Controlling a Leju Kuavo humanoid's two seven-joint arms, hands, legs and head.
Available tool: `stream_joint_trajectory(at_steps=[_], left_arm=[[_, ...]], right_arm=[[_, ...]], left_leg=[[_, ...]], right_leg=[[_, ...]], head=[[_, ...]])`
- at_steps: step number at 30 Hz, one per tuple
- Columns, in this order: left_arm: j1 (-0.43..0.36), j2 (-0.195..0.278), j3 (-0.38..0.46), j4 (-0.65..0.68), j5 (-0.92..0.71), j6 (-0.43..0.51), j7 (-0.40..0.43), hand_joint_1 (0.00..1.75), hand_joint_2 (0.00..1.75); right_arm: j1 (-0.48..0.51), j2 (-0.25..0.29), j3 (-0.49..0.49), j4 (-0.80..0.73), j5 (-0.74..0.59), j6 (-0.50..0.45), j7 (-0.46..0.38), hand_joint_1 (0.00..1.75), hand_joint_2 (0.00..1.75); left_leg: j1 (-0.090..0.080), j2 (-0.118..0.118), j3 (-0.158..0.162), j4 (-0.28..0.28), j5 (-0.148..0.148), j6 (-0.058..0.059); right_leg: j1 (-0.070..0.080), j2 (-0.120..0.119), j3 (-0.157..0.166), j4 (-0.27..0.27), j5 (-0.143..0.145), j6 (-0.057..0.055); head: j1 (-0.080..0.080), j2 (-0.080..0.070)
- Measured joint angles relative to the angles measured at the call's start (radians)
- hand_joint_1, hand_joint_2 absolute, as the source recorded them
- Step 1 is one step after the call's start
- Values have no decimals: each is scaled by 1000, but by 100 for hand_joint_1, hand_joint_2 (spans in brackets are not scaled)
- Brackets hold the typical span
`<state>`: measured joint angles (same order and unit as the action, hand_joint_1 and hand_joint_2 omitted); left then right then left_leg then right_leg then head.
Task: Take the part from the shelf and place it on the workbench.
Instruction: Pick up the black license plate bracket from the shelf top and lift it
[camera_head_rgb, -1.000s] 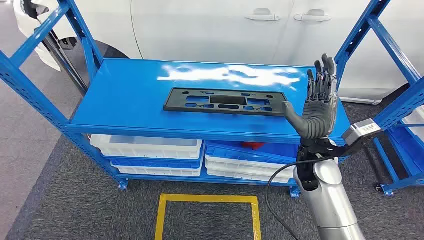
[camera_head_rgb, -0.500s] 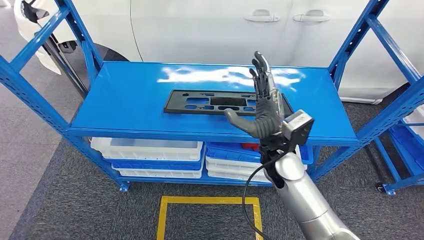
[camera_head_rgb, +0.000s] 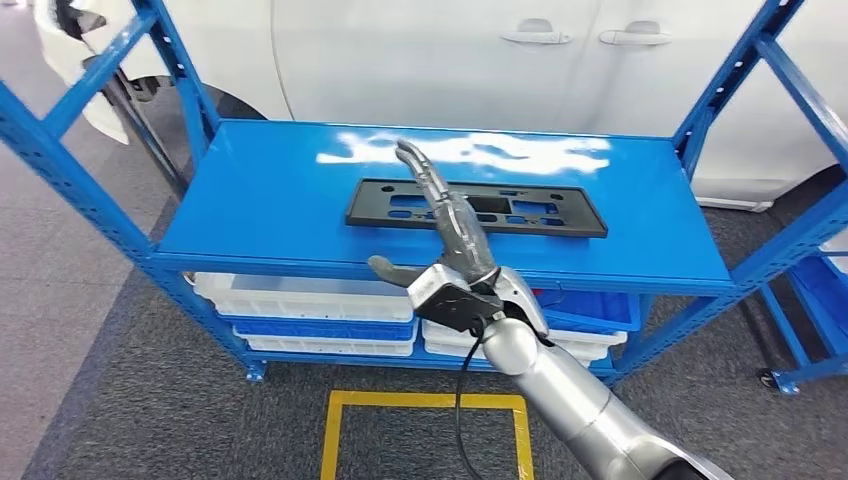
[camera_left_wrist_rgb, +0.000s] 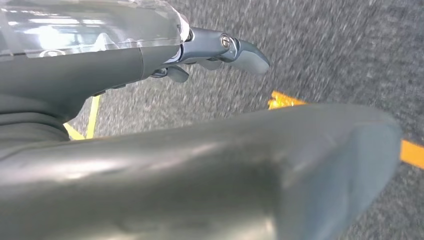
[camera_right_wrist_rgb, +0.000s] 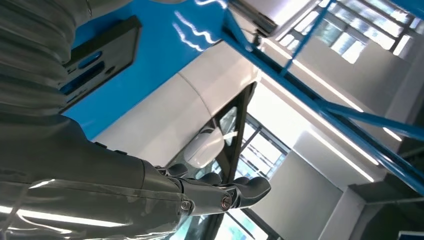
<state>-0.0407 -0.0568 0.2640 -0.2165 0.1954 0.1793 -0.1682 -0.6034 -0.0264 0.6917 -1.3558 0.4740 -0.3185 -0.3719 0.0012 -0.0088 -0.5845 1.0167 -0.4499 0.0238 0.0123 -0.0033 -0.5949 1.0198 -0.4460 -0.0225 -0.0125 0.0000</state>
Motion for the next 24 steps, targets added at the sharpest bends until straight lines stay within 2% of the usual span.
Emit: stream_joint_trajectory(at_steps=[1, 3, 4, 5, 7, 8, 9, 10, 11, 12, 13, 15, 18, 19, 20, 21, 23, 24], left_arm=[[0, 0, -3, 0, -1, 0, 1, 0, 0], [0, 2, -10, 0, -3, 0, 3, 0, 0], [0, 4, -12, 0, -5, 0, 5, 0, 0], [0, 6, -14, 0, -6, 0, 6, 0, 0], [1, 9, -16, 0, -8, 0, 8, 0, 0], [1, 11, -17, 0, -9, -1, 8, 0, 0], [3, 14, -18, 0, -10, -1, 9, 0, 0], [4, 16, -20, 0, -11, -2, 10, 0, 0], [5, 18, -22, 0, -12, -4, 10, 0, 0], [5, 20, -24, 0, -14, -5, 11, 0, 0], [4, 22, -25, 0, -16, -6, 11, 0, 0], [2, 24, -30, 1, -18, -8, 12, 0, 0], [2, 25, -36, 2, -20, -12, 15, 0, 0], [2, 26, -38, 2, -20, -14, 16, 0, 0], [2, 27, -39, 2, -21, -16, 17, 0, 0], [2, 28, -40, 2, -23, -18, 19, 0, 0], [2, 30, -40, 3, -28, -22, 22, 0, 0], [2, 31, -41, 3, -31, -23, 25, 0, 0]], right_arm=[[-7, 6, 13, 16, 29, -8, 9, 0, 175], [-18, 18, 35, 49, 89, -25, 27, 0, 175], [-25, 26, 46, 66, 119, -32, 36, 0, 175], [-32, 35, 57, 84, 149, -39, 45, 0, 175], [-43, 51, 80, 122, 209, -49, 64, 0, 175], [-46, 59, 91, 144, 240, -53, 75, 0, 175], [-48, 66, 103, 166, 270, -57, 86, 0, 175], [-51, 72, 115, 189, 298, -61, 96, 0, 175], [-57, 79, 126, 213, 327, -65, 106, 0, 175], [-63, 86, 137, 236, 354, -68, 116, 0, 175], [-71, 94, 147, 258, 380, -72, 125, 0, 175], [-86, 109, 164, 305, 431, -79, 145, 0, 175], [-105, 130, 183, 381, 501, -88, 173, 0, 44], [-113, 136, 187, 409, 521, -91, 182, 0, 0], [-122, 142, 189, 438, 539, -94, 190, 0, 0], [-131, 147, 190, 469, 556, -98, 198, 0, 0], [-141, 153, 190, 529, 585, -106, 212, 0, 0], [-143, 155, 187, 554, 596, -112, 218, 0, 0]], left_leg=[[1, 1, -1, -2, 1, -5], [1, 2, 1, -4, -1, -17], [0, 2, -4, 10, -13, -22], [0, 2, -18, 44, -34, -28], [7, 2, -76, 166, -93, -40], [10, 3, -106, 225, -113, -46], [13, 3, -123, 256, -116, -51], [17, 3, -121, 248, -99, -55], [21, 3, -101, 204, -66, -59], [24, 3, -68, 135, -30, -62], [25, 3, -37, 70, -6, -63], [24, 1, -4, 2, 8, -51], [20, -1, -4, -2, 8, -26], [21, 0, -3, -4, 10, -19], [22, 0, -3, -6, 12, -13], [22, 1, -4, -7, 13, -9], [20, 3, -5, -6, 13, -5], [19, 5, -5, -6, 13, -4]], right_leg=[[3, 0, 1, -7, 1, -2], [-3, 1, 10, -27, 8, 0], [-7, 0, 17, -39, 13, 0], [-12, -2, 23, -49, 17, 1], [-13, -3, 27, -53, 19, -2], [-13, -4, 27, -52, 19, -2], [-14, -4, 27, -51, 18, -1], [-15, -3, 26, -48, 16, 0], [-17, -2, 26, -44, 13, 3], [-19, 0, 26, -38, 9, 8], [-19, 1, 24, -30, 4, 14], [-16, 3, 18, -17, -2, 25], [-18, 4, 14, -12, -6, 39], [-20, 4, 9, 2, -17, 44], [-21, 4, -4, 32, -37, 49], [-23, 4, -29, 87, -67, 53], [-24, 3, -96, 227, -125, 57], [-24, 3, -120, 274, -136, 57]], head=[[-1, 0], [2, 0], [1, 0], [0, 0], [-1, 0], [-1, 0], [-1, 0], [-1, 0], [-1, 0], [-1, 0], [-2, 0], [-1, 0], [0, 0], [2, 0], [3, 0], [5, 0], [7, 0], [7, 0]])
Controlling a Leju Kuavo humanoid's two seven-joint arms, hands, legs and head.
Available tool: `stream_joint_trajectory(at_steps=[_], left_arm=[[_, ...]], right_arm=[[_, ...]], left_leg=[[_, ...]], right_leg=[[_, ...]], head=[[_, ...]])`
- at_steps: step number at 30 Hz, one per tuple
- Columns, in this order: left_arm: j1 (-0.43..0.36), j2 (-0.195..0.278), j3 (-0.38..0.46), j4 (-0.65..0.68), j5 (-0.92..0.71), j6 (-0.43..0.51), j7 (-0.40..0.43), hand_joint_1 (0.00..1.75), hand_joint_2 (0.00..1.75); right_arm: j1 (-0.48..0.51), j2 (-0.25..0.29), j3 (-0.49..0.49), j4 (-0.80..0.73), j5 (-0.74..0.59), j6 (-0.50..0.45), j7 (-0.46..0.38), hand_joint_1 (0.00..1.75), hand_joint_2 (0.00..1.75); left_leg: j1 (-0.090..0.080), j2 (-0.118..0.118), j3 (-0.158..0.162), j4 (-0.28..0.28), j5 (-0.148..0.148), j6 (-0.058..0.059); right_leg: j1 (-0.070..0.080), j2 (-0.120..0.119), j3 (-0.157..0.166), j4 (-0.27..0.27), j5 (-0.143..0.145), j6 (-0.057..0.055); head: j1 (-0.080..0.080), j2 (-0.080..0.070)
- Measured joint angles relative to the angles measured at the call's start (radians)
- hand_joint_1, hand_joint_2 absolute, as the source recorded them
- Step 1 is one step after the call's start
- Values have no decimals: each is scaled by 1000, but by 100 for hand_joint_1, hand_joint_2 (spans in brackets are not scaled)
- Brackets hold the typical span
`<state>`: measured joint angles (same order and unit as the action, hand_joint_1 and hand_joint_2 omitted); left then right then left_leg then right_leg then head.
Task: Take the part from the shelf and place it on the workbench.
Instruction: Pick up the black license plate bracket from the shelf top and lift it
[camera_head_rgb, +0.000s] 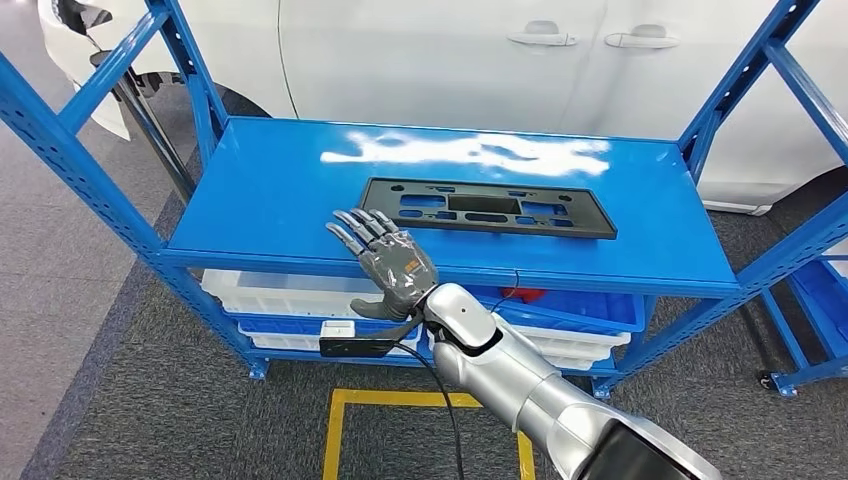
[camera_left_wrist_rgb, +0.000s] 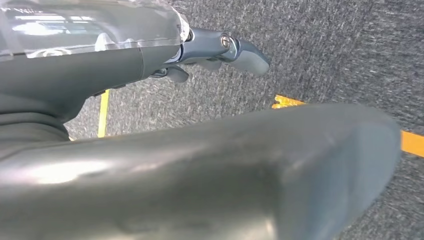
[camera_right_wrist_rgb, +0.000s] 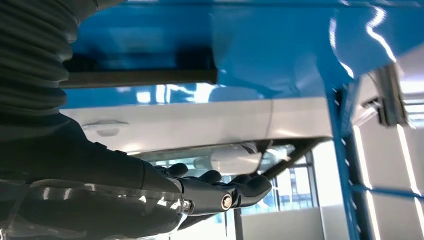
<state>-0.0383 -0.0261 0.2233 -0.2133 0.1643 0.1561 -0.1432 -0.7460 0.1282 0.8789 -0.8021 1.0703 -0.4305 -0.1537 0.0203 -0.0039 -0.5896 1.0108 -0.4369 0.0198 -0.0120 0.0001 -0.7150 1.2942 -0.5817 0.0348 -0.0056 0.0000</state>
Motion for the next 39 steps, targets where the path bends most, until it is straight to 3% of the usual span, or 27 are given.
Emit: stream_joint_trajectory(at_steps=[1, 2, 3, 5, 7, 9, 11, 14, 15, 16, 17, 19, 21, 24, 26, 27, 29, 31, 32, 33, 35, 37, 39], left_arm=[[1, 0, 0, 0, -3, -1, 3, 0, 0], [1, 1, -1, 0, -5, -1, 5, 0, 0], [2, 1, -2, 0, -9, -3, 6, 0, 0], [2, 1, -5, 1, -16, -9, 7, 0, 0], [4, 2, -8, 2, -25, -16, 7, 0, 0], [4, 3, -11, 3, -31, -20, 7, 0, 0], [3, 5, -16, 3, -36, -22, 6, 0, 0], [3, 9, -21, 3, -42, -25, 5, 0, 0], [4, 10, -22, 3, -44, -26, 6, 0, 0], [5, 10, -22, 3, -46, -26, 6, 0, 0], [5, 11, -23, 3, -48, -27, 6, 0, 0], [4, 14, -23, 3, -52, -28, 7, 0, 0], [0, 15, -24, 4, -56, -29, 7, 0, 0], [-5, 15, -24, 5, -59, -29, 7, 0, 0], [-4, 15, -24, 5, -59, -29, 7, 0, 0], [-4, 15, -24, 5, -59, -29, 7, 0, 0], [-3, 15, -24, 6, -58, -28, 7, 0, 0], [-3, 15, -24, 8, -58, -28, 7, 0, 0], [-2, 15, -24, 8, -58, -28, 7, 0, 0], [-2, 15, -24, 8, -58, -28, 6, 0, 0], [-3, 13, -24, 8, -58, -28, 4, 0, 0], [-3, 11, -23, 8, -59, -28, 0, 0, 0], [-3, 10, -23, 8, -60, -28, -3, 0, 0]], right_arm=[[-1, 1, -5, 20, 8, -8, 5, 0, 0], [-3, 3, -12, 37, 15, -18, 10, 0, 0], [-6, 6, -21, 51, 21, -29, 15, 0, 0], [-15, 12, -41, 75, 35, -49, 28, 0, 0], [-18, 15, -61, 86, 55, -59, 43, 0, 0], [-17, 16, -77, 94, 75, -63, 56, 0, 0], [-16, 17, -91, 99, 89, -70, 65, 0, 0], [-8, 18, -107, 105, 105, -78, 73, 0, 0], [-3, 18, -113, 106, 109, -79, 74, 0, 0], [2, 18, -119, 108, 113, -79, 76, 0, 0], [6, 18, -124, 108, 115, -80, 77, 0, 0], [10, 18, -136, 108, 111, -74, 72, 0, 87], [13, 18, -149, 107, 91, -52, 49, 0, 175], [27, 20, -162, 103, 58, -5, -4, 0, 175], [34, 23, -164, 100, 51, 14, -27, 0, 175], [35, 25, -164, 99, 50, 19, -35, 0, 175], [40, 31, -162, 94, 51, 25, -48, 0, 175], [52, 41, -157, 90, 51, 30, -62, 0, 175], [57, 46, -153, 88, 48, 31, -70, 0, 175], [59, 50, -149, 85, 45, 31, -75, 0, 175], [54, 59, -139, 81, 38, 24, -80, 0, 175], [47, 69, -124, 79, 34, 4, -78, 0, 175], [45, 76, -108, 79, 32, -22, -72, 0, 175]], left_leg=[[-1, 3, 0, 1, -1, 1], [-2, 8, 2, 1, -2, 1], [-4, 12, 4, 2, -3, 1], [-9, 23, 7, 3, -7, -3], [-12, 40, 8, 3, -10, -11], [-12, 56, 13, 1, -15, -22], [-11, 43, 4, 34, -43, -30], [-8, 15, -72, 208, -135, -39], [-8, 14, -96, 259, -150, -41], [-7, 13, -107, 279, -148, -42], [-7, 13, -99, 259, -126, -42], [-4, 11, -42, 134, -56, -42], [-2, 2, 3, 32, -20, -36], [-6, -4, 5, 17, -19, -19], [-4, -2, 5, 12, -14, -7], [-2, -1, 5, 9, -12, -2], [-3, 1, 4, 8, -10, 2], [-5, 3, 4, 8, -10, 3], [-7, 4, 4, 8, -10, 3], [-9, 4, 5, 8, -10, 3], [-12, 5, 6, 7, -10, 2], [-13, 7, 6, 6, -10, -4], [-13, 9, 8, 1, -9, -14]], right_leg=[[0, 0, -6, 6, 11, -2], [1, -2, 9, -31, 39, -7], [4, -10, 39, -98, 78, -14], [18, -51, 100, -233, 130, -32], [30, -71, 119, -284, 141, -43], [28, -48, 118, -291, 147, -48], [19, -29, 123, -302, 154, -56], [16, -1, 123, -305, 158, -62], [16, 9, 123, -303, 158, -62], [16, 20, 122, -301, 158, -61], [15, 28, 122, -299, 157, -61], [13, 43, 122, -291, 152, -56], [16, 53, 116, -280, 147, -46], [17, 57, 109, -278, 150, -33], [17, 48, 103, -262, 136, -24], [16, 40, 89, -229, 115, -19], [13, 20, 33, -107, 53, -11], [11, 12, -14, -10, 26, -11], [11, 10, -12, -15, 41, -14], [13, 10, 9, -59, 71, -21], [21, 5, 77, -199, 128, -41], [30, -2, 113, -276, 146, -54], [31, -2, 116, -287, 148, -57]], head=[[1, 0], [2, 0], [2, 0], [2, 0], [2, 0], [2, 0], [2, 0], [1, 0], [1, 0], [1, 0], [1, 0], [1, 0], [1, 0], [4, 0], [6, 0], [8, 0], [14, 0], [15, 0], [15, 0], [15, 0], [14, 0], [14, 0], [16, 0]])
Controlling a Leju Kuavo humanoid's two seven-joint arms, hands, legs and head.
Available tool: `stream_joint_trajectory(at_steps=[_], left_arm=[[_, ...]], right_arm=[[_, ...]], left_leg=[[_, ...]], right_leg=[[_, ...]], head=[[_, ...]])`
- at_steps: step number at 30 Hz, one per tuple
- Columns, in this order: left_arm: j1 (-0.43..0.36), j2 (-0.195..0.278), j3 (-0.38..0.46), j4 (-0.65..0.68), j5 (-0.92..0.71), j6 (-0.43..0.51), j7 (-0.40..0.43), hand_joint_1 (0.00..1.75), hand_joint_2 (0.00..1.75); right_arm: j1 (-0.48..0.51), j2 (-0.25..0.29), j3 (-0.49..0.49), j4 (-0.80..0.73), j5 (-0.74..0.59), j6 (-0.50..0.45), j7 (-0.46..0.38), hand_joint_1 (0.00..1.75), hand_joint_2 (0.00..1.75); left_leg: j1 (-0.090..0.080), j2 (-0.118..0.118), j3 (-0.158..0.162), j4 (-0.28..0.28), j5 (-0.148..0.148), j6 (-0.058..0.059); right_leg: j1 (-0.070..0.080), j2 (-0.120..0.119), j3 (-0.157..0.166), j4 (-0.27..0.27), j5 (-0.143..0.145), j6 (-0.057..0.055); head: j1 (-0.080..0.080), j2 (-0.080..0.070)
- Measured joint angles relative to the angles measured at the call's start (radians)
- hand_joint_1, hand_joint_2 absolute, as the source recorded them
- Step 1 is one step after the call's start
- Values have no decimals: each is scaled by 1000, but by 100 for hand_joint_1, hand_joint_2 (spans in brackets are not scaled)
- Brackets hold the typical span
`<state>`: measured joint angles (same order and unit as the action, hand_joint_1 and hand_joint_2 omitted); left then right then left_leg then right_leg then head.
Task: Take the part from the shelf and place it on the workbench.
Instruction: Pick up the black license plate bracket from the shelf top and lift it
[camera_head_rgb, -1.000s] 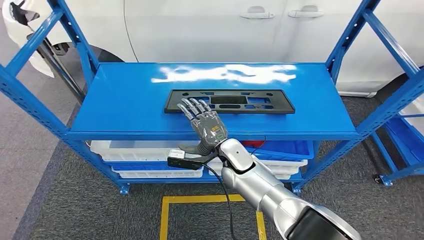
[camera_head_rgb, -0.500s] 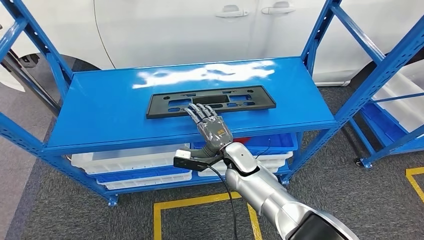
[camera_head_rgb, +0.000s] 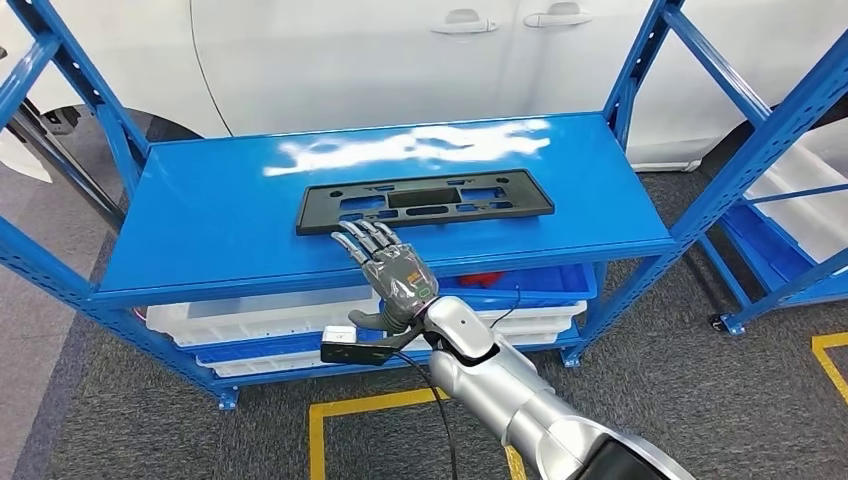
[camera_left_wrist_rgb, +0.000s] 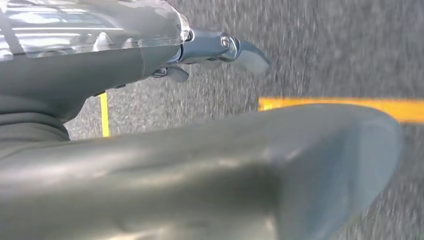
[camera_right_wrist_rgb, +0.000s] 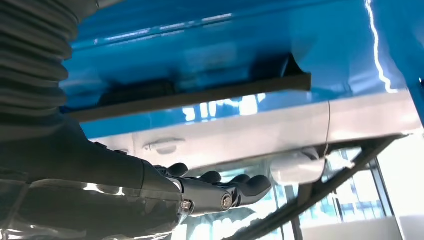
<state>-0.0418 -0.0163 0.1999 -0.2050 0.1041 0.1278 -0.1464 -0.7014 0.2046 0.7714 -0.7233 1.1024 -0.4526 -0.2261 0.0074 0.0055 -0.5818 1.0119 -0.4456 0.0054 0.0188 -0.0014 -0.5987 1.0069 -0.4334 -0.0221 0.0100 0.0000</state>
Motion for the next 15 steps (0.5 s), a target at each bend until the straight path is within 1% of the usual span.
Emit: stream_joint_trajectory(at_steps=[1, 2, 3, 4, 5, 6, 7, 8, 9, 10, 11, 12, 13, 15], left_arm=[[0, 0, 0, 0, 0, 0, -1, 0, 0], [0, -1, 0, 0, -1, -1, -1, 0, 0], [0, -1, 0, 0, -1, 0, -2, 0, 0], [0, -1, 1, 0, -1, 0, -2, 0, 0], [1, -1, 1, 0, -1, 0, -2, 0, 0], [1, -1, 2, 0, -1, 1, -2, 0, 0], [2, -1, 2, 1, 0, 2, -2, 0, 0], [3, -1, 2, 1, 0, 2, -1, 0, 0], [4, -1, 3, 1, 1, 3, -1, 0, 0], [4, -1, 4, 1, 1, 3, -1, 0, 0], [4, -1, 4, 1, 2, 2, -1, 0, 0], [4, -1, 5, 1, 2, 1, -1, 0, 0], [4, -2, 6, 1, 3, 0, -1, 0, 0], [4, -2, 8, 1, 4, -4, -1, 0, 0]], right_arm=[[-1, 3, 8, 0, 0, -13, 6, 0, 175], [-3, 6, 15, 0, 0, -27, 14, 0, 175], [-6, 11, 21, 0, -1, -40, 22, 0, 175], [-10, 15, 27, 1, -5, -51, 31, 0, 175], [-15, 19, 33, 3, -11, -58, 39, 0, 175], [-19, 22, 36, 7, -20, -63, 47, 0, 175], [-23, 24, 38, 13, -30, -66, 55, 0, 175], [-27, 25, 39, 20, -39, -70, 62, 0, 175], [-33, 27, 39, 27, -46, -75, 68, 0, 175], [-40, 29, 39, 35, -51, -80, 74, 0, 175], [-49, 33, 39, 43, -53, -85, 80, 0, 175], [-59, 36, 39, 52, -53, -89, 86, 0, 175], [-67, 40, 39, 63, -51, -92, 92, 0, 175], [-78, 46, 39, 85, -41, -95, 105, 0, 175]], left_leg=[[0, 0, 1, 2, -3, -5], [0, 0, -3, 14, -14, -9], [0, -1, -16, 46, -36, -13], [2, -2, -39, 99, -67, -17], [3, -3, -68, 164, -101, -21], [5, -3, -98, 226, -126, -25], [7, -3, -116, 265, -134, -28], [8, -3, -118, 268, -124, -31], [10, -3, -101, 231, -96, -34], [13, -3, -68, 165, -59, -36], [14, -4, -34, 97, -33, -37], [14, -6, -9, 44, -16, -33], [14, -8, 5, 15, -10, -27], [11, -10, 4, 10, -10, -12]], right_leg=[[-3, 1, 4, -8, 4, -1], [-6, 1, 9, -16, 8, -3], [-10, 0, 13, -24, 12, -6], [-12, 0, 15, -29, 15, -7], [-12, 1, 15, -29, 15, -9], [-12, 1, 14, -29, 15, -10], [-13, 2, 14, -28, 15, -10], [-13, 2, 13, -26, 14, -9], [-14, 4, 13, -23, 13, -7], [-16, 5, 12, -18, 10, -3], [-15, 7, 10, -10, 6, 2], [-14, 9, 6, -3, 3, 8], [-12, 11, 2, 3, 1, 13], [-11, 12, -3, 7, 2, 21]], head=[[0, 0], [0, 0], [-1, 0], [-1, 0], [-2, 0], [-1, 0], [-1, 0], [-1, 0], [-1, 0], [-1, 0], [-2, 0], [-2, 0], [-1, 0], [0, 0]])
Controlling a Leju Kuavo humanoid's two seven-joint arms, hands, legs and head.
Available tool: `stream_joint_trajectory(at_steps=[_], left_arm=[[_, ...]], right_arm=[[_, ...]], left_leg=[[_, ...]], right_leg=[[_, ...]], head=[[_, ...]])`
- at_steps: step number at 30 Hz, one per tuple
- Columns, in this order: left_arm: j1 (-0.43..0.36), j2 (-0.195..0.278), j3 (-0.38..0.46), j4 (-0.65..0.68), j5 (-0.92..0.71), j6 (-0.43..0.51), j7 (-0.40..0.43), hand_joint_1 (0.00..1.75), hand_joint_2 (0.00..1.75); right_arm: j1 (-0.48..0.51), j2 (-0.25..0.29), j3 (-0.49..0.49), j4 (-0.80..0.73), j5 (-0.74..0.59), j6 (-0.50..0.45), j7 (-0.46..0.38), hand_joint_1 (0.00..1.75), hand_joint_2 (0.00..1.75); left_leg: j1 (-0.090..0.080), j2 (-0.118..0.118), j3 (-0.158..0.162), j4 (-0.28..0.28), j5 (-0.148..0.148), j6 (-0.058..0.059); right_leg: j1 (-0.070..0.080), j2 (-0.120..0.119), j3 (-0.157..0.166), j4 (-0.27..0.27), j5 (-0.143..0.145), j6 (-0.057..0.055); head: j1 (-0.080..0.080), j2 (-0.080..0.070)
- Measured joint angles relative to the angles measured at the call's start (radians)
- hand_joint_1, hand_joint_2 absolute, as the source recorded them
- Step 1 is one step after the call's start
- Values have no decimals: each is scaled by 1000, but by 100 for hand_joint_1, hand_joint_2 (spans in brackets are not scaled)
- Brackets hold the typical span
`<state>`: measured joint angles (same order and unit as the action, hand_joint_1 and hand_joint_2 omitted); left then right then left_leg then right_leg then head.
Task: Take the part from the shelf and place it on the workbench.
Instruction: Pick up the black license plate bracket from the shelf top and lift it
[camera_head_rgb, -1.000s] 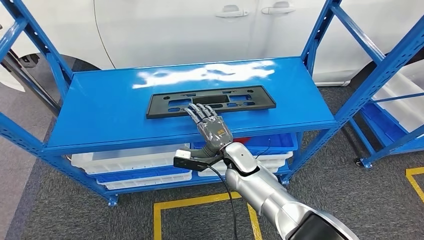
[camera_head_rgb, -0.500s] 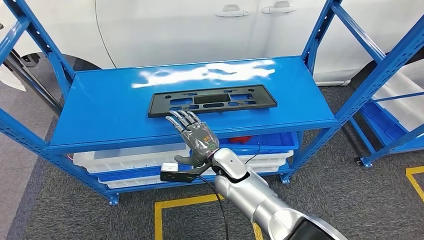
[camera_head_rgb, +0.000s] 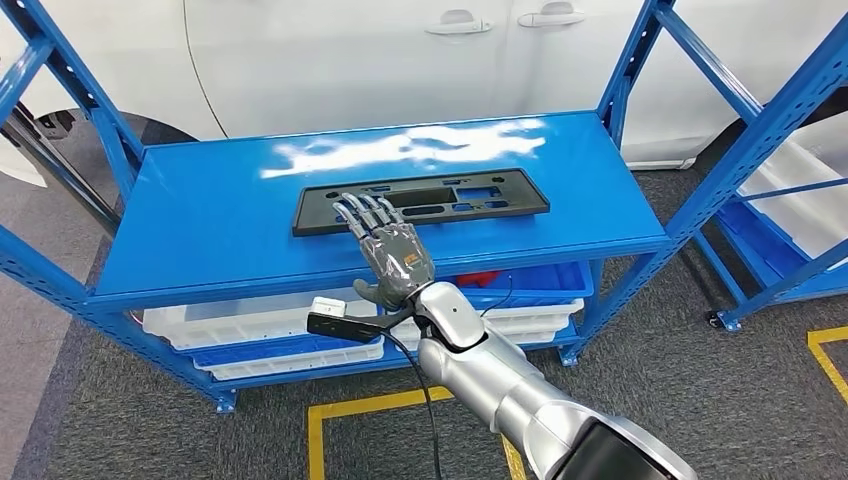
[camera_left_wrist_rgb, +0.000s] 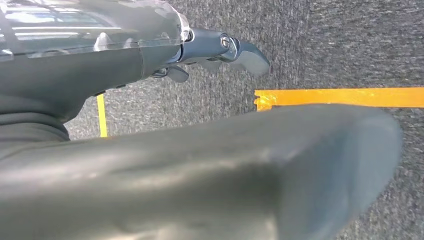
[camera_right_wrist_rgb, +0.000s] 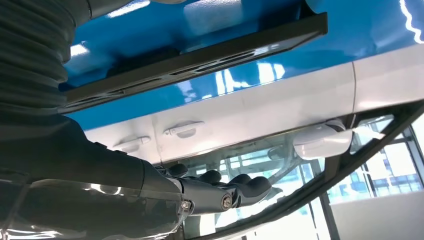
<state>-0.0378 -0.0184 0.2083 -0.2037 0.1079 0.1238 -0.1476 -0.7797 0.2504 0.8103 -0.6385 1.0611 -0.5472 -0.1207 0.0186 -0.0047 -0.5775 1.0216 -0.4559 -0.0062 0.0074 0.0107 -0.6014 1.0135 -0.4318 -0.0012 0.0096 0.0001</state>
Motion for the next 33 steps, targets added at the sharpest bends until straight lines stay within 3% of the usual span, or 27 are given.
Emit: stream_joint_trajectory(at_steps=[2, 3, 6, 7, 8, 9, 11, 13, 15, 18, 21, 22, 23, 24, 27, 29, 31, 33], left_arm=[[1, -1, 2, 0, 0, -3, 0, 0, 0], [1, -2, 2, 0, 0, -4, 0, 0, 0], [1, -3, 5, 0, -1, -4, 0, 0, 0], [2, -3, 6, 0, -1, -4, 0, 0, 0], [2, -3, 7, 0, -2, -4, 0, 0, 0], [3, -3, 8, 0, -3, -4, 0, 0, 0], [3, -3, 9, 0, -4, -4, 0, 0, 0], [2, -4, 9, 0, -6, -4, 0, 0, 0], [2, -5, 9, 0, -8, -5, 0, 0, 0], [2, -4, 10, 0, -15, -10, -3, 0, 0], [3, -4, 10, 0, -21, -16, -5, 0, 0], [4, -4, 10, 0, -23, -16, -5, 0, 0], [5, -3, 10, 0, -24, -17, -5, 0, 0], [6, -3, 10, 0, -24, -17, -5, 0, 0], [5, 0, 10, 1, -25, -17, -6, 0, 0], [4, 1, 10, 1, -26, -17, -6, 0, 0], [3, 1, 10, 1, -28, -17, -5, 0, 0], [3, 1, 10, 1, -30, -17, -5, 0, 0]], right_arm=[[-5, 3, 0, 20, 11, -4, 14, 0, 175], [-8, 4, 0, 30, 17, -8, 20, 0, 175], [-14, 4, 0, 60, 37, -19, 38, 0, 175], [-14, 4, 0, 71, 44, -23, 46, 0, 175], [-14, 4, 0, 80, 53, -27, 53, 0, 175], [-14, 4, 0, 89, 63, -31, 62, 0, 175], [-18, 4, -3, 101, 79, -38, 74, 0, 175], [-22, 5, -6, 110, 92, -44, 83, 0, 175], [-23, 5, -7, 119, 104, -49, 92, 0, 175], [-23, 6, -10, 128, 119, -51, 103, 0, 175], [-19, 7, -13, 136, 132, -53, 111, 0, 175], [-16, 7, -14, 139, 136, -53, 113, 0, 175], [-13, 7, -16, 142, 138, -53, 115, 0, 175], [-11, 7, -17, 145, 140, -54, 117, 0, 175], [-10, 7, -21, 149, 146, -56, 121, 0, 175], [-10, 6, -23, 151, 152, -60, 122, 0, 175], [-8, 6, -25, 153, 156, -62, 122, 0, 175], [-8, 6, -30, 154, 158, -63, 123, 0, 175]], left_leg=[[1, 2, 0, -3, 5, 12], [2, 3, 0, -5, 7, 18], [2, 4, -3, -6, 9, 26], [2, 4, -3, -6, 9, 26], [2, 4, -3, -5, 9, 26], [1, 4, -2, -5, 8, 25], [0, 3, 1, -6, 7, 24], [-2, 3, 1, -7, 6, 18], [-2, 4, 1, -11, 7, 7], [-3, 6, -5, 10, -15, -7], [-1, 5, -83, 181, -104, -14], [0, 5, -110, 235, -121, -17], [0, 5, -123, 259, -120, -19], [1, 5, -117, 242, -98, -20], [3, 5, -31, 59, -6, -18], [1, 3, -6, 2, 5, -10], [0, 2, -8, 0, 5, 3], [1, 3, -7, -4, 9, 14]], right_leg=[[-3, -1, -7, 19, -14, 9], [-4, -2, -21, 51, -34, 15], [-10, -4, -106, 236, -123, 28], [-11, -4, -128, 282, -136, 29], [-12, -4, -135, 293, -130, 29], [-11, -4, -121, 261, -105, 26], [-8, -5, -53, 120, -36, 13], [0, -7, -5, 14, -2, 1], [5, -7, 2, -6, -1, -6], [-4, -7, 13, -27, 8, -18], [-5, -8, 18, -35, 10, -27], [-4, -8, 18, -34, 10, -28], [-3, -7, 18, -32, 9, -28], [-4, -6, 18, -29, 7, -27], [-4, -1, 16, -12, -5, -17], [0, 0, 9, -1, -9, -8], [1, 1, 4, 1, -9, 0], [-2, 0, -5, 24, -27, 11]], head=[[2, 0], [3, 0], [8, 0], [8, 0], [8, 0], [8, 0], [8, 0], [7, 0], [7, 0], [6, 0], [3, 0], [3, 0], [3, 0], [3, 0], [2, 0], [2, 0], [2, 0], [4, 0]])
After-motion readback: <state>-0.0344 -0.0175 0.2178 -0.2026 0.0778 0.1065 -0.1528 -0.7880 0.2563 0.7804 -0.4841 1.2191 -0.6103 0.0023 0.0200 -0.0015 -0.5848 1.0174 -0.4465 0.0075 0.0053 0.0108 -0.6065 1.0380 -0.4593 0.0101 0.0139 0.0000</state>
